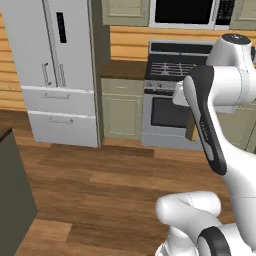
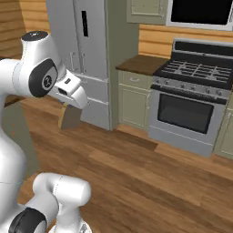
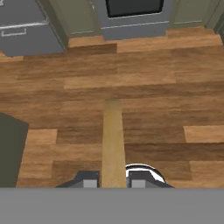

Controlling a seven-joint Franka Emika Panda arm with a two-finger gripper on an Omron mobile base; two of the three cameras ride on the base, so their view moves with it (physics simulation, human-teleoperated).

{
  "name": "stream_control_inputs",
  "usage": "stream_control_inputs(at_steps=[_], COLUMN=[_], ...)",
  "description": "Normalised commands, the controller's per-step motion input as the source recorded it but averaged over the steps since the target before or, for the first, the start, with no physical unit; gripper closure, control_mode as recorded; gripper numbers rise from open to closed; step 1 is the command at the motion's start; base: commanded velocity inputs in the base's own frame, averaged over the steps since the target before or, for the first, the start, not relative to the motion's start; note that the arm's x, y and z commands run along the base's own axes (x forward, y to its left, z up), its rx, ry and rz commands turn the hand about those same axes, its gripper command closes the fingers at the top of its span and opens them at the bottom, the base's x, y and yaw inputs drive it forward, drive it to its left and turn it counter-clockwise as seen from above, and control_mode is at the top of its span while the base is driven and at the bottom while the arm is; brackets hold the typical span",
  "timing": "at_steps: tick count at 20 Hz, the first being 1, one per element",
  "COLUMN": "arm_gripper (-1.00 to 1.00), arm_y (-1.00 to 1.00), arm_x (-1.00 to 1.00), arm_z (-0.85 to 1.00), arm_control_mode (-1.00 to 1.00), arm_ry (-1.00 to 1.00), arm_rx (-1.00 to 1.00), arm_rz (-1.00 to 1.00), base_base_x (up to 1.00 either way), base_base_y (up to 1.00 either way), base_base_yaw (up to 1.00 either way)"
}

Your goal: Start the toaster. Once the lever pops up, take the bread to the plate on the dining counter.

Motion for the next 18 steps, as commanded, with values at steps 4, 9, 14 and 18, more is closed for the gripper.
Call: stream_control_inputs(at_steps=[4,9,14,18], arm_gripper=[1.00,1.00,1.00,1.00], arm_y=[0.00,0.00,0.00,0.00], arm_x=[0.00,0.00,0.00,0.00], arm_z=[0.00,0.00,0.00,0.00], arm_control_mode=[1.00,1.00,1.00,1.00], arm_ry=[0.00,0.00,0.00,0.00], arm_rx=[0.00,0.00,0.00,0.00], arm_rz=[0.00,0.00,0.00,0.00], base_base_x=[0.49,0.76,0.97,1.00], base_base_y=[0.47,0.04,-0.17,-0.45], base_base_yaw=[0.64,0.58,0.57,0.57])
